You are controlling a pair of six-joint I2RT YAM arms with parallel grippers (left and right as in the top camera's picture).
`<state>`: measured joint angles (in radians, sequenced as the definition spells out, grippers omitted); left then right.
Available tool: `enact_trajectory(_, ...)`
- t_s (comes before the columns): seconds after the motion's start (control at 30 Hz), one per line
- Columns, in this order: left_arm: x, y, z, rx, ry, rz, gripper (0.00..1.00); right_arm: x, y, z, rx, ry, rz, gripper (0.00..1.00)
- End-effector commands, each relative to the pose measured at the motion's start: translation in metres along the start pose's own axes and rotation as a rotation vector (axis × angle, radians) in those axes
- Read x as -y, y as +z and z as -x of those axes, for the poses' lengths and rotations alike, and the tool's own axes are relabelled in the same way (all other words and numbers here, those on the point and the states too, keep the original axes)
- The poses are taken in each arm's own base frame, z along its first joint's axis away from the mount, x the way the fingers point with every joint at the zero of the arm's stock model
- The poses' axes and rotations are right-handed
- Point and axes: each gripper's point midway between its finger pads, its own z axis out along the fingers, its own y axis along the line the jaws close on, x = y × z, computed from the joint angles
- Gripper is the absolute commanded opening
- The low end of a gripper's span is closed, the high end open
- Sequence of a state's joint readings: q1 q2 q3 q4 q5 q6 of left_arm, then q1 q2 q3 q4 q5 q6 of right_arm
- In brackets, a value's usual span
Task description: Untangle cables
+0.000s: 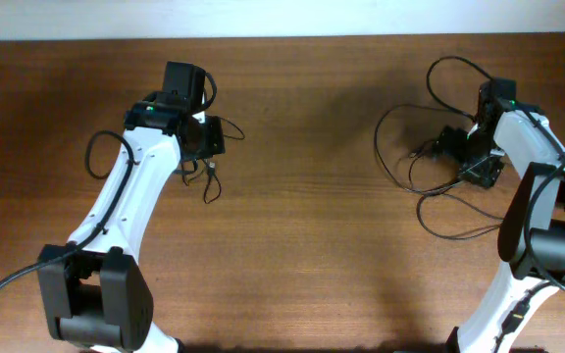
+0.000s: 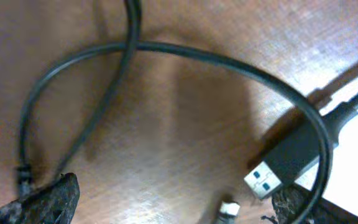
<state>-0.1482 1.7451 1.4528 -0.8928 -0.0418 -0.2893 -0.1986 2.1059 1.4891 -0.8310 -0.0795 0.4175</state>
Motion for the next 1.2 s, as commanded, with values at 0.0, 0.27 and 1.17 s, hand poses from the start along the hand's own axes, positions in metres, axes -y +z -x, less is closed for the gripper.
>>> enact_trajectory(0.0, -0.002, 0.004, -0.002, -0.010, -0.013, 0.011, 0.03, -0.024, 0.008, -0.001, -0.007, -0.012, 0.102, 0.99)
enact_trajectory(0.27, -0.002, 0.005, -0.003, -0.011, -0.013, 0.011, 0.02, -0.047, -0.005, 0.007, 0.040, -0.107, 0.132, 0.98)
enact_trajectory(1.17, 0.006, 0.040, -0.019, -0.112, -0.012, -0.022, 0.00, -0.136, 0.020, -0.202, -0.258, -0.444, 0.005, 0.99)
